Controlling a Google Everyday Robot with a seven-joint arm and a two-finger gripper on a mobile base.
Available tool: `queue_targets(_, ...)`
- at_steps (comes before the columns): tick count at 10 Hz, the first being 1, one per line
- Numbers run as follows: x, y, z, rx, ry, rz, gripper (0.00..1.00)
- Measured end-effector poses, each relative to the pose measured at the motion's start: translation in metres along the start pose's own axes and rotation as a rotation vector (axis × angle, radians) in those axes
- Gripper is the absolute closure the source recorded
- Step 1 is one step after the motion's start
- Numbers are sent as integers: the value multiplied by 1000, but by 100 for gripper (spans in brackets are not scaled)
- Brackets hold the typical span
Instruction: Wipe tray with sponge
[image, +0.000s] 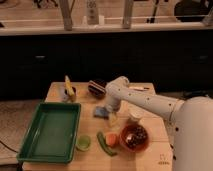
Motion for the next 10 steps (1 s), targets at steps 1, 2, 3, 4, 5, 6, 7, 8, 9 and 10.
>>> queue_targets(1, -1, 0, 1, -2, -2, 0, 20)
queue_targets(2, -1, 0, 2, -4, -3, 0, 21)
queue_targets(3, -1, 0, 3, -5, -4, 1, 21)
queue_targets(4, 0, 0, 4, -5, -4, 3, 21)
queue_targets(5, 0, 0, 4, -5, -6, 3, 21)
queue_targets(6, -1, -1, 5, -6, -8, 4, 21)
queue_targets(7, -1, -1, 5, -6, -8, 4, 24)
queue_targets(8, -1, -1, 5, -7, -9, 4, 28)
queue_targets(9, -2, -2, 5, -6, -10, 3, 35)
queue_targets(10, -2, -3, 5, -4, -12, 3, 41)
